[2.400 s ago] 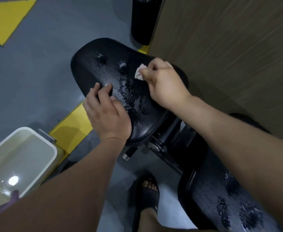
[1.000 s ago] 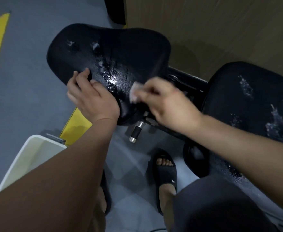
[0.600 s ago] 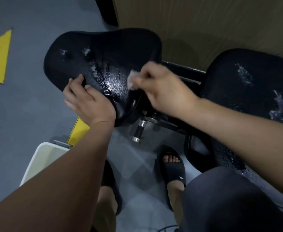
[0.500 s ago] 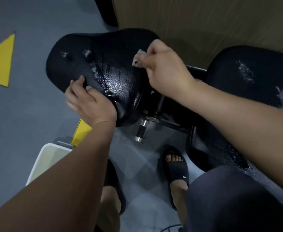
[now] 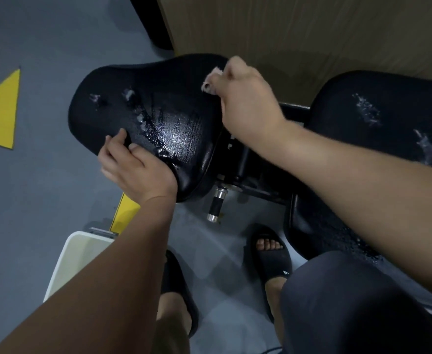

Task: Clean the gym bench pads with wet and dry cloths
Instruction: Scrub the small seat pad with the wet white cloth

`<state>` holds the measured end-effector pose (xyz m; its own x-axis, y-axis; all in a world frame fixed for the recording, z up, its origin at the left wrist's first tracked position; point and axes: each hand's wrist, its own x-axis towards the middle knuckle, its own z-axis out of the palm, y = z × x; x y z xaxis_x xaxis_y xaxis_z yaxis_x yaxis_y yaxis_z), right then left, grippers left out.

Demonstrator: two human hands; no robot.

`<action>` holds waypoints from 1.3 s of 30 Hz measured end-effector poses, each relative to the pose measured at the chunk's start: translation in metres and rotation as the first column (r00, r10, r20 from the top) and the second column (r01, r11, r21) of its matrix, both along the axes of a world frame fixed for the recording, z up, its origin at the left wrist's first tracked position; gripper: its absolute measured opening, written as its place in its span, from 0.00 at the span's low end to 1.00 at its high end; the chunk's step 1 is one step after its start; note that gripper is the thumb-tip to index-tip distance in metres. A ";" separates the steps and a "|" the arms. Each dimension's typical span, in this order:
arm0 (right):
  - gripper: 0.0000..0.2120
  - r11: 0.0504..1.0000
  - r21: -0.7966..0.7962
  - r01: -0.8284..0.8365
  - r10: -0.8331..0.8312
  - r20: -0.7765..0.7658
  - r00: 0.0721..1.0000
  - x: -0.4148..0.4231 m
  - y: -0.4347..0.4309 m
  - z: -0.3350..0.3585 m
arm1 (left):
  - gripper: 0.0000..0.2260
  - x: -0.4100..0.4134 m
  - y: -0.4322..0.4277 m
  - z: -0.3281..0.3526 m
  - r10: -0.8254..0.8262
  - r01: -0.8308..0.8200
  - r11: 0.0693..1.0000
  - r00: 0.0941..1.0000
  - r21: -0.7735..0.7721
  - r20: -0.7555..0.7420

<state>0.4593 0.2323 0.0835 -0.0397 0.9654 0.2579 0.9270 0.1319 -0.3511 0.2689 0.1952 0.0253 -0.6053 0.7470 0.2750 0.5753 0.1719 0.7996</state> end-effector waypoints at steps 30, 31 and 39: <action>0.10 0.748 -0.618 0.241 -0.635 -0.561 0.532 -0.003 -0.038 -0.014 | 0.18 0.001 0.000 -0.002 -0.001 0.001 1.000 1.000 -0.003 -0.012; 0.10 0.747 -0.614 0.254 -0.640 -0.562 0.523 0.002 -0.032 -0.011 | 0.18 0.001 0.000 -0.002 -0.004 0.004 1.000 1.000 0.001 -0.013; 0.07 0.681 -0.722 0.123 -0.676 -0.555 0.484 -0.031 -0.069 -0.005 | 0.18 0.001 0.000 -0.001 0.006 -0.007 1.000 1.000 -0.015 -0.009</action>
